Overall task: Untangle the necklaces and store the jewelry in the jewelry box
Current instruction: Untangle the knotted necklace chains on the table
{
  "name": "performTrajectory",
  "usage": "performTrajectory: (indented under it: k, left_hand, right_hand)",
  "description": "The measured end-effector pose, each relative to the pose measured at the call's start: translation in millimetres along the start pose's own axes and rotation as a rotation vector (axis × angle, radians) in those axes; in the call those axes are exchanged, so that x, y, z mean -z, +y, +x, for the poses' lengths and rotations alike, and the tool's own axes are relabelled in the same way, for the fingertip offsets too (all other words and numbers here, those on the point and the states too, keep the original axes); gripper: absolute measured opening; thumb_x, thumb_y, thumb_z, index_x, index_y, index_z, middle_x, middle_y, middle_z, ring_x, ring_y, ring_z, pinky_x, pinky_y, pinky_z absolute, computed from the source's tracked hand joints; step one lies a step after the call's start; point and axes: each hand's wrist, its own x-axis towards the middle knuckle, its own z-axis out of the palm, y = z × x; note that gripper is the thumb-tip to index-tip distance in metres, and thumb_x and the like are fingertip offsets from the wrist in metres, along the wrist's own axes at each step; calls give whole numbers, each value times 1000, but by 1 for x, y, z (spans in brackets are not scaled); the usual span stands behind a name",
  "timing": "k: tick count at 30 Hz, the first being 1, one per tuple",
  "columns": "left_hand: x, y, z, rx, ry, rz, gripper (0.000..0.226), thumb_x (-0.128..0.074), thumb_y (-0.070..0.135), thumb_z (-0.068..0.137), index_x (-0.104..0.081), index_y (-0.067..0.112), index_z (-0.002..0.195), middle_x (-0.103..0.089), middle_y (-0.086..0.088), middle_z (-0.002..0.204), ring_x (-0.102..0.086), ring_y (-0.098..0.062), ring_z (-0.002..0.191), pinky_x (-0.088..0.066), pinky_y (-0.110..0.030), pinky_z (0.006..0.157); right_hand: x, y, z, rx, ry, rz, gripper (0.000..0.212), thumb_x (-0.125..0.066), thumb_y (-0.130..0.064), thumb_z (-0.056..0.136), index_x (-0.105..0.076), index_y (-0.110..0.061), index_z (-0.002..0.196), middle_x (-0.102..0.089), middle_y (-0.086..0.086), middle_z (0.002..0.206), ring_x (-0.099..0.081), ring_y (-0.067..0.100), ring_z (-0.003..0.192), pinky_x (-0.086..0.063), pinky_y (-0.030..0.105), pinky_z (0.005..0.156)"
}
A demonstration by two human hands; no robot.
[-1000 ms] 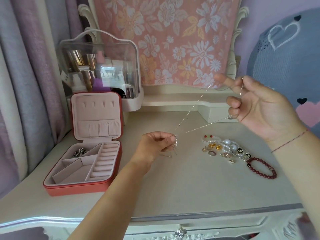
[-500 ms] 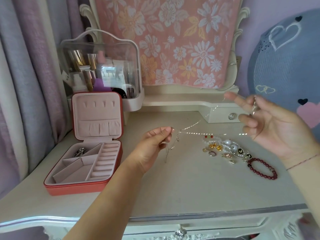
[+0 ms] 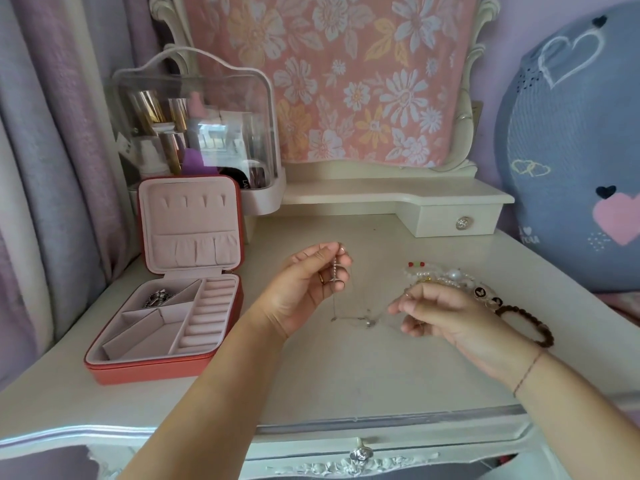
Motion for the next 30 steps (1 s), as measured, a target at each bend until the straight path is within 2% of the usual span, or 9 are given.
performTrajectory:
  k: [3,7,10,12,15,18,22,27,30]
  left_hand:
    - [-1,1,-1,-3,-18,20,15,-58,24,83,-67,15,75,-66,-2,81,-53,-11,54,-45,-20,52]
    - [-1,2,-2,13,-30,47,15,-57,25,82,-66,14,79,-70,-1,87,-48,-8,47,-41,-18,46]
    - [-2,3,-3,24,-18,68,14,-57,26,83,-61,12,84,-70,0,89,-41,-7,43,-34,-17,42]
    - [-2,3,-3,32,-11,77,15,-56,27,83,-60,13,85,-70,1,89,-37,-6,41,-30,-16,41]
    - [-2,3,-3,37,-16,81,13,-56,27,84,-61,15,85,-70,2,92,-34,-5,39,-25,-16,40]
    - [-1,2,-4,41,-23,72,15,-56,27,86,-61,14,88,-71,2,97,-31,-4,39,-23,-15,39]
    - [0,3,-5,31,-59,43,13,-59,27,89,-67,18,83,-71,0,101,-32,-4,38,-26,-14,38]
    - [-1,5,-5,34,-65,-10,20,-53,25,87,-69,22,76,-70,-1,103,-30,-3,37,-27,-13,36]
    - [0,5,-3,27,-48,-35,22,-52,26,87,-70,22,75,-71,0,104,-29,-3,37,-24,-13,36]
  right_hand:
    - [-3,5,5,3,80,-103,7,-61,-7,90,-67,-5,87,-71,3,81,-61,11,71,-50,20,68]
    - [-7,8,9,57,174,-406,14,-66,-9,87,-70,-20,79,-66,-8,65,-55,4,61,-44,17,61]
    - [-14,11,11,102,241,-530,20,-68,-10,84,-66,-28,77,-67,-11,71,-60,5,66,-48,24,68]
    - [-21,11,12,184,321,-616,23,-70,-11,81,-63,-32,76,-63,-11,81,-58,3,72,-45,22,71]
    - [-34,7,13,245,333,-544,19,-72,-14,78,-67,-30,70,-58,-10,70,-50,1,60,-37,16,61]
    - [-47,7,19,220,261,-476,7,-76,-22,76,-71,-26,77,-56,-10,67,-48,2,58,-39,19,61]
    - [-61,9,28,207,298,-526,15,-79,-31,73,-72,-22,83,-59,-7,71,-51,5,63,-42,21,61]
    - [-63,9,29,183,262,-568,1,-74,-21,79,-75,-21,78,-66,-9,70,-53,2,62,-43,19,61]
    - [-59,10,26,172,242,-537,11,-71,-14,82,-74,-23,76,-66,-10,65,-50,-2,55,-38,12,57]
